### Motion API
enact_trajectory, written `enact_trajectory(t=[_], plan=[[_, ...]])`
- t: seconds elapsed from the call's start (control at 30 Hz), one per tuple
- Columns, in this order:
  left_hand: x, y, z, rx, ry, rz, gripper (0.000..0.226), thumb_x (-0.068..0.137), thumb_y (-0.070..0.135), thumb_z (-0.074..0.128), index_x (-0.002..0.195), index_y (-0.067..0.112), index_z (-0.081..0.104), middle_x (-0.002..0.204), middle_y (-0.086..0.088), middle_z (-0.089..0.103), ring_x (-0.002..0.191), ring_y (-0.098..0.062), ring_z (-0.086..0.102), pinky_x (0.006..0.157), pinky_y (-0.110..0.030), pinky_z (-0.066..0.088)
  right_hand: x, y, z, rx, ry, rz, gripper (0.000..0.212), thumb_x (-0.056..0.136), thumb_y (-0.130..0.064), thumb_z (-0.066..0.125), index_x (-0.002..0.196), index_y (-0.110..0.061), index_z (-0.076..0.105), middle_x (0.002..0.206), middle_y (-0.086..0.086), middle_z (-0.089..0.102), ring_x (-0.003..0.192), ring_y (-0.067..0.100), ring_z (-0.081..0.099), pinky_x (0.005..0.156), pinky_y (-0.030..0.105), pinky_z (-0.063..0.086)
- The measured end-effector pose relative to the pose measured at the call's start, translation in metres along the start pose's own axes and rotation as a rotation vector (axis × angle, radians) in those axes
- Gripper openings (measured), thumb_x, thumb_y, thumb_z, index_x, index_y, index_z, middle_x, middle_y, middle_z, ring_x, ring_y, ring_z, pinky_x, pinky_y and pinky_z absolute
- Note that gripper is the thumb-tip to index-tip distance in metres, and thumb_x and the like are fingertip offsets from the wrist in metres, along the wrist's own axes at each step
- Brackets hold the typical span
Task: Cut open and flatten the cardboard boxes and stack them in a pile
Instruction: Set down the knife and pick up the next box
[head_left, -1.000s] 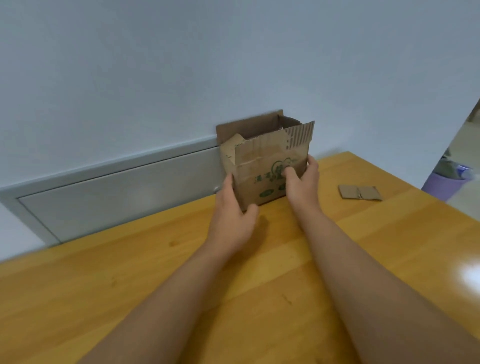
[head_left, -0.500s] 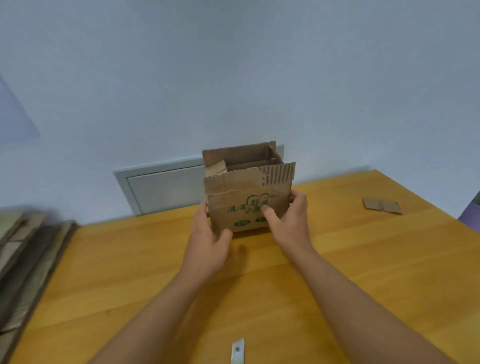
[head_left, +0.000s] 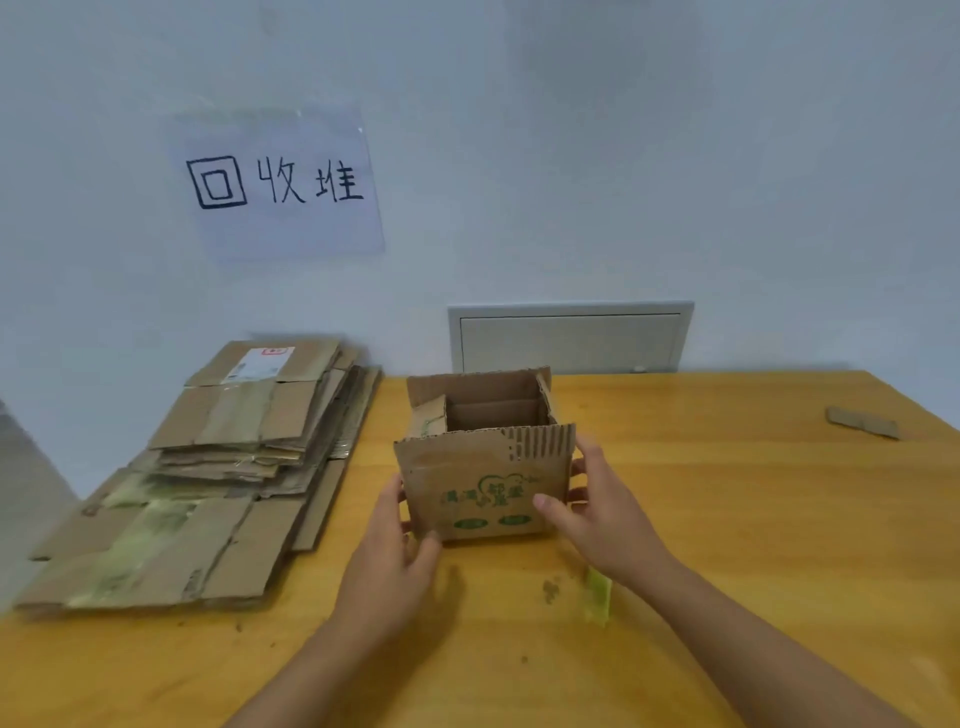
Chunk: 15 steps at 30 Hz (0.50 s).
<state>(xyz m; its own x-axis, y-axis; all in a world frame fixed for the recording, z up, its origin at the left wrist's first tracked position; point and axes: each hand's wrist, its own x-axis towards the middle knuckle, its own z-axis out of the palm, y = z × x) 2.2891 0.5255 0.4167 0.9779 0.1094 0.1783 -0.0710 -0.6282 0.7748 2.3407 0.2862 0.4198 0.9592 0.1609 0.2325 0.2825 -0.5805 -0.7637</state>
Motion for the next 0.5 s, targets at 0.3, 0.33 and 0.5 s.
enact_trajectory(t=[0.3, 0.33, 0.5], plan=[[-0.050, -0.026, -0.038, -0.021, 0.017, 0.010, 0.081, 0.097, 0.032, 0.059, 0.148, 0.052, 0.000, 0.154, 0.008, 0.037, 0.124, -0.014, 0.053, 0.097, -0.034, 0.047, -0.049, -0.015, 0.029, -0.027, -0.021, -0.099, 0.075, 0.093, -0.053, 0.056, 0.148, -0.059, 0.006, 0.133, -0.008, 0.044, 0.108, 0.009, 0.057, 0.084, 0.037, 0.057], [-0.048, -0.028, -0.039, -0.062, 0.036, 0.036, 0.077, 0.096, 0.032, 0.060, 0.145, 0.055, 0.006, 0.154, 0.012, 0.034, 0.130, -0.014, 0.046, 0.099, -0.033, 0.045, -0.049, -0.016, 0.029, -0.026, 0.001, -0.111, 0.073, 0.092, -0.055, 0.055, 0.150, -0.055, 0.010, 0.138, -0.009, 0.039, 0.118, 0.009, 0.051, 0.089, 0.038, 0.056], [-0.033, -0.021, -0.041, -0.281, 0.077, 0.119, 0.046, 0.090, 0.045, 0.059, 0.132, 0.047, 0.041, 0.133, 0.023, 0.049, 0.120, 0.006, 0.046, 0.091, -0.023, 0.050, -0.043, -0.028, 0.034, 0.114, 0.108, -0.179, 0.060, 0.090, -0.056, 0.049, 0.146, -0.039, 0.034, 0.146, -0.013, 0.035, 0.134, -0.002, 0.035, 0.104, 0.031, 0.045]])
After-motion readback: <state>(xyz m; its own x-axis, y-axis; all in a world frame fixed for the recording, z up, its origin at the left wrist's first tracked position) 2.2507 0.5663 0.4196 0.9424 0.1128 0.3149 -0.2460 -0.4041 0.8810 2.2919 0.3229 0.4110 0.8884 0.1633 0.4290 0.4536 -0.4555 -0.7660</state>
